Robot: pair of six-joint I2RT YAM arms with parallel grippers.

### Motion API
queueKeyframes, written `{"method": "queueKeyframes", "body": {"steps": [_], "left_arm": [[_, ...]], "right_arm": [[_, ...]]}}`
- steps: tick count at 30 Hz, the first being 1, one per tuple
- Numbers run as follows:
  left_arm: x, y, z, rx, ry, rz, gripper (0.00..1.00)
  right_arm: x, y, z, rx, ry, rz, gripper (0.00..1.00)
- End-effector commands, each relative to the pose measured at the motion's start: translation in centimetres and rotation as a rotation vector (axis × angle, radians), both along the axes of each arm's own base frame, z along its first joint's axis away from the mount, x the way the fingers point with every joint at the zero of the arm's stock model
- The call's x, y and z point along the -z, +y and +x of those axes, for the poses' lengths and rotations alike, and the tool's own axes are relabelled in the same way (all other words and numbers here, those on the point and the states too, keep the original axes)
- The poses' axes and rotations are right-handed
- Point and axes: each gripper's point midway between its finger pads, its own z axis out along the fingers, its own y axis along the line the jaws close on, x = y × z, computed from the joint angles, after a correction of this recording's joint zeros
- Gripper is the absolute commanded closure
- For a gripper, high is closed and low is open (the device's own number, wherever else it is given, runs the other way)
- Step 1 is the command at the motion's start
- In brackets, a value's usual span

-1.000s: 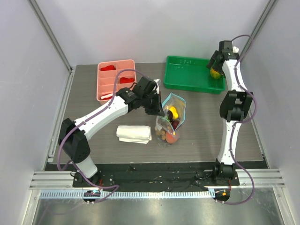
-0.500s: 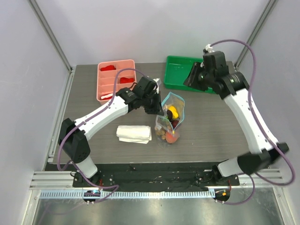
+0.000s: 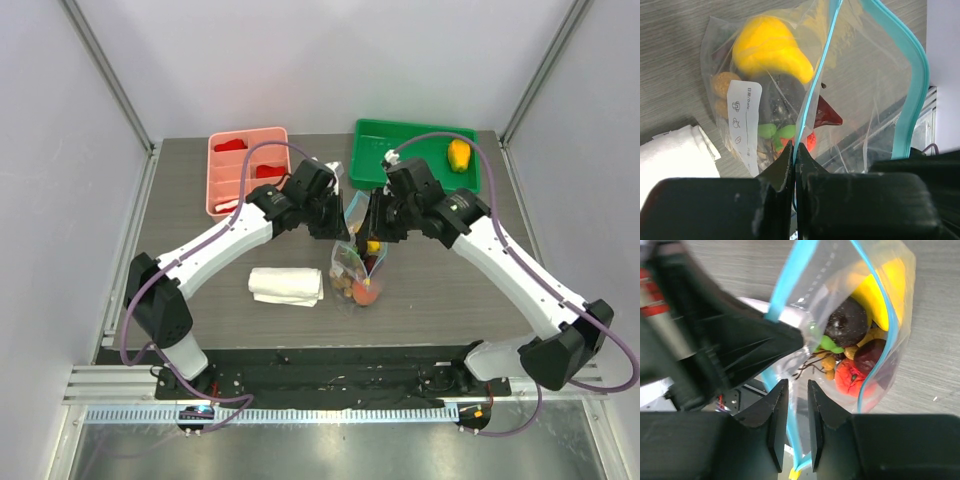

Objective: Open the zip-top bag and remove the fake food

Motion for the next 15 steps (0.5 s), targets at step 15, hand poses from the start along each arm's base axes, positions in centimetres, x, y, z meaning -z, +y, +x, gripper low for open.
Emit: {"method": "queueKeyframes", "body": {"steps": [15], "left_arm": [[-1.1,2.5,1.7,-0.083,-0.107,0.119,1.00]], "right_arm": [[8.2,0.7,3.6,-0.063,-0.001,-0.168,0.43]]}}
